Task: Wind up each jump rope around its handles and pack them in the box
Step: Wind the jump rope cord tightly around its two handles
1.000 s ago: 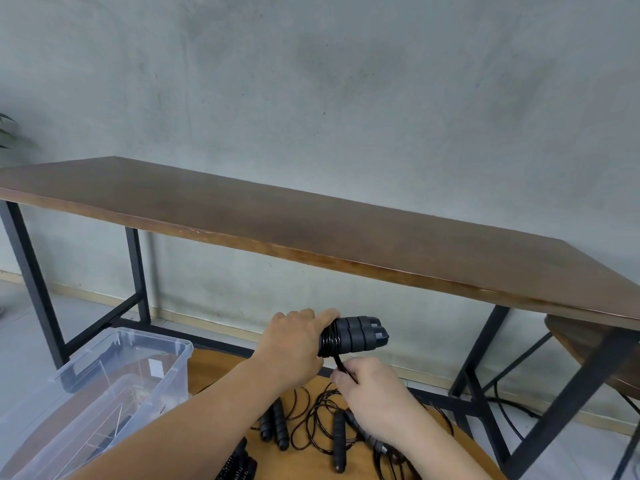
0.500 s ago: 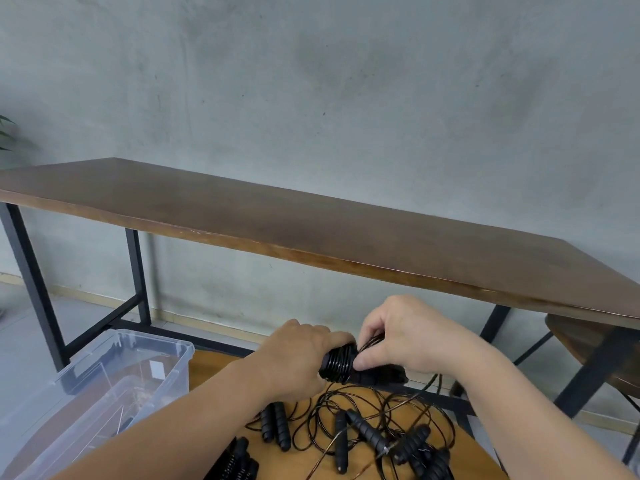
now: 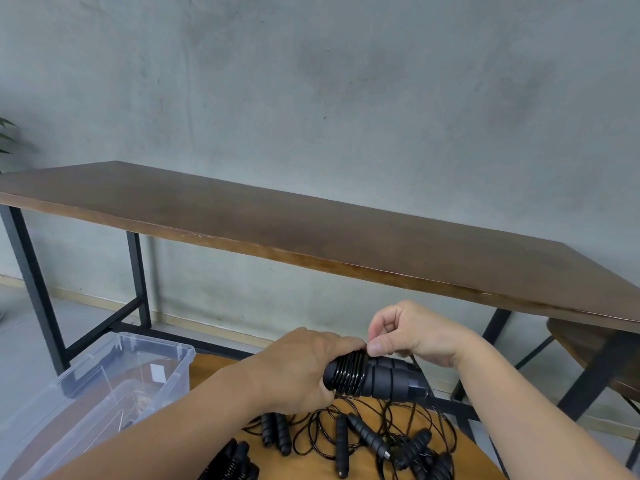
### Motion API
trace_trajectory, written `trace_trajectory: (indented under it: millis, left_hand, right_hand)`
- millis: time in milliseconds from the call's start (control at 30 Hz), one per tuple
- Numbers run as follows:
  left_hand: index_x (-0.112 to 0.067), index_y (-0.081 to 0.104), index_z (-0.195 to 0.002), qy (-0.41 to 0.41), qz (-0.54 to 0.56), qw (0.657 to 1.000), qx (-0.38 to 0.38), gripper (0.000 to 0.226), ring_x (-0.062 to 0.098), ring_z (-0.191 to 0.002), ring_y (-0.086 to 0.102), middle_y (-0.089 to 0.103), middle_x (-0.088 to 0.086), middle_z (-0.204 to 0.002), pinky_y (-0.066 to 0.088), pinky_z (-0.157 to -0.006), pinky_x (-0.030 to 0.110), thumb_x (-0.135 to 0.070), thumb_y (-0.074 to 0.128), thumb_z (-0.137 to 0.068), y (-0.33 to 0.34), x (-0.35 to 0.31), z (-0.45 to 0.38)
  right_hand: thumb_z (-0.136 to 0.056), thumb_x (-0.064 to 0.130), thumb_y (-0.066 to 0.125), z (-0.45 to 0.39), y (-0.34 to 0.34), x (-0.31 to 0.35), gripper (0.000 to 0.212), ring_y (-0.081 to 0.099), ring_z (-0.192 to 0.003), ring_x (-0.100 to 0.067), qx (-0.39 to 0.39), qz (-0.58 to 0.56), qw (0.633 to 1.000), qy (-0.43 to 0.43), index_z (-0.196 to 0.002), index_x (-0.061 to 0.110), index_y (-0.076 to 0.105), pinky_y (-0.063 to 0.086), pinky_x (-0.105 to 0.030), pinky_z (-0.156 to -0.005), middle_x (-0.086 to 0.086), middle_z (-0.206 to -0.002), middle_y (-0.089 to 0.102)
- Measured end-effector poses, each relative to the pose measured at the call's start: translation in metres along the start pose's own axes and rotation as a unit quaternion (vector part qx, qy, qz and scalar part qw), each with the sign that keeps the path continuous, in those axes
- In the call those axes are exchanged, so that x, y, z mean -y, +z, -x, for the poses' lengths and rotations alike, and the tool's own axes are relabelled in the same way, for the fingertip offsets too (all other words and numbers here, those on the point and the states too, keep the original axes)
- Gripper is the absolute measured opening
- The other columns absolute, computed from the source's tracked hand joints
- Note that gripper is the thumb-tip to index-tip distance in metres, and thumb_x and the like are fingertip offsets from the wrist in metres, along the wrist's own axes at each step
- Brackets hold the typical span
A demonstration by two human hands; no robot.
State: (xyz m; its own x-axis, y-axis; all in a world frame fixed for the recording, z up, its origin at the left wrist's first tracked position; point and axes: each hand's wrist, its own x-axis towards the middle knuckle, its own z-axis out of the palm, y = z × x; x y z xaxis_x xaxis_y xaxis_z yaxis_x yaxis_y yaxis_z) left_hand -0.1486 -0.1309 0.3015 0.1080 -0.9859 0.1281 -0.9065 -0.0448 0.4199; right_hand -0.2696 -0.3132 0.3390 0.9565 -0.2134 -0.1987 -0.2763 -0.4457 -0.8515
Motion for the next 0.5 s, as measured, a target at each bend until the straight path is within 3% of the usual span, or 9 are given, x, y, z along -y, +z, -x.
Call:
trace_trajectory:
  millis: [133, 267, 333, 433, 500]
  left_hand:
    - [-0.045, 0.017, -0.145, -0.037, -0.006, 0.999, 0.002, 0.083, 0.010, -0.074, 0.053, 0.055, -0.009, -0.082, 0.041, -0.066, 0.023, -0.016, 0.065, -0.084, -0.002, -0.005, 0.002]
    - [-0.057, 0.006, -0.145, -0.046, 0.022, 0.998, 0.024, 0.096, 0.010, -0.070, 0.053, 0.057, -0.005, -0.084, 0.047, -0.067, 0.026, -0.012, 0.065, -0.084, -0.006, -0.011, 0.006]
    - [-0.065, 0.006, -0.143, -0.042, 0.051, 0.998, 0.025, 0.099, 0.008, -0.074, 0.054, 0.057, -0.010, -0.090, 0.048, -0.071, 0.025, -0.010, 0.064, -0.084, -0.008, -0.012, 0.008]
    - [-0.070, 0.012, -0.139, -0.041, 0.082, 0.996, 0.023, 0.097, 0.004, -0.083, 0.053, 0.051, -0.022, -0.096, 0.043, -0.073, 0.016, -0.010, 0.064, -0.084, -0.010, -0.013, 0.009]
    - [-0.072, 0.018, -0.135, -0.042, 0.105, 0.994, 0.015, 0.094, 0.002, -0.087, 0.052, 0.050, -0.024, -0.100, 0.038, -0.072, 0.012, -0.009, 0.064, -0.084, -0.009, -0.013, 0.009]
  right_hand:
    - [-0.069, 0.017, 0.086, -0.006, 0.005, -0.021, 0.023, 0.066, -0.065, -0.016, 0.031, -0.140, 0.990, 0.007, -0.079, 0.013, 0.066, 0.053, -0.025, -0.061, -0.003, -0.072, 0.068]
    - [-0.054, 0.035, 0.094, -0.012, 0.010, -0.040, 0.049, 0.066, -0.071, -0.020, 0.038, -0.214, 0.976, 0.009, -0.088, 0.012, 0.068, 0.055, -0.031, -0.067, -0.007, -0.080, 0.068]
    - [-0.056, 0.039, 0.093, -0.014, 0.012, -0.044, 0.058, 0.067, -0.072, -0.020, 0.015, -0.228, 0.973, 0.016, -0.096, 0.007, 0.065, 0.054, -0.031, -0.067, -0.009, -0.084, 0.069]
    - [-0.080, 0.028, 0.078, -0.014, 0.019, -0.050, 0.039, 0.066, -0.073, -0.020, -0.027, -0.266, 0.963, 0.016, -0.101, -0.001, 0.064, 0.054, -0.031, -0.067, -0.013, -0.088, 0.067]
    - [-0.075, 0.011, 0.081, -0.012, 0.030, -0.059, 0.031, 0.064, -0.079, -0.027, -0.041, -0.395, 0.918, 0.017, -0.099, -0.003, 0.068, 0.055, -0.036, -0.067, -0.019, -0.092, 0.065]
